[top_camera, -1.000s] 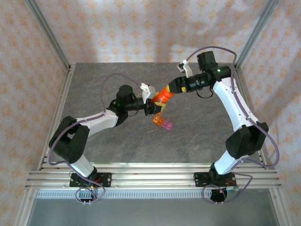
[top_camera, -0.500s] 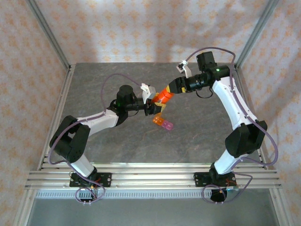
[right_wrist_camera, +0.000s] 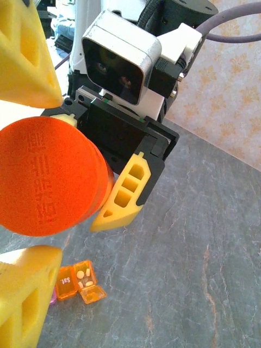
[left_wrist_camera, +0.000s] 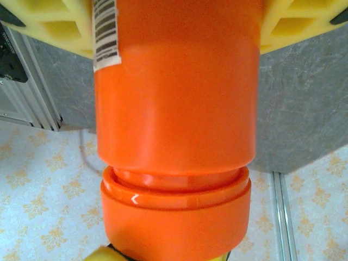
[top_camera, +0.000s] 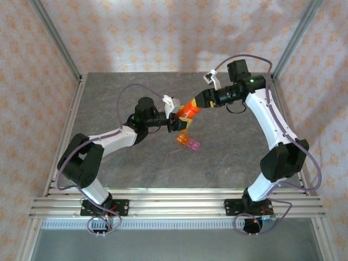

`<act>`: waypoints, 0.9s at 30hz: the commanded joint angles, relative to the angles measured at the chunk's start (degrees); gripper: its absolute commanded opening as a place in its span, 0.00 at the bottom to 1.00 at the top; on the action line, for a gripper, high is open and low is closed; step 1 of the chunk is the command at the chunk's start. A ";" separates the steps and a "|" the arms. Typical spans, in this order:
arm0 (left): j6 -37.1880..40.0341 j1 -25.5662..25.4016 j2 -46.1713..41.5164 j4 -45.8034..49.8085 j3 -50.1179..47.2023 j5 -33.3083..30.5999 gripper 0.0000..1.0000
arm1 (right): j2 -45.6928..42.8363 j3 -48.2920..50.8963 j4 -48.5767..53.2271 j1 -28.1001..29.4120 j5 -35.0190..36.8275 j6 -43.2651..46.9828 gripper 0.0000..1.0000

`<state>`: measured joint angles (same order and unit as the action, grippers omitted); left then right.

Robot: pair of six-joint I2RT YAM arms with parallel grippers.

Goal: Sort the pills into containers

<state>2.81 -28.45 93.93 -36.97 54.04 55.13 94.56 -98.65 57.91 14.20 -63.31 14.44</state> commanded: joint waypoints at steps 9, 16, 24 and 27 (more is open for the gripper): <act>-0.26 0.26 0.11 -1.01 2.91 0.86 0.00 | -0.32 -0.92 0.46 0.21 -1.68 0.06 0.39; 3.51 -0.38 -1.99 0.18 2.23 -2.86 0.00 | -2.64 4.50 -6.55 1.49 5.77 -11.04 0.39; 17.06 -4.72 -5.49 3.92 0.08 -15.00 0.00 | -3.92 12.98 -17.35 3.90 13.45 -30.94 0.38; 17.82 -5.56 -5.86 1.26 -1.18 -18.09 0.00 | -4.88 16.96 -22.33 5.44 15.49 -38.38 0.38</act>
<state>15.20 -31.24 92.36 -27.92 52.16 39.42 90.11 -84.84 42.13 17.02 -52.36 -13.89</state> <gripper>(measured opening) 0.517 0.382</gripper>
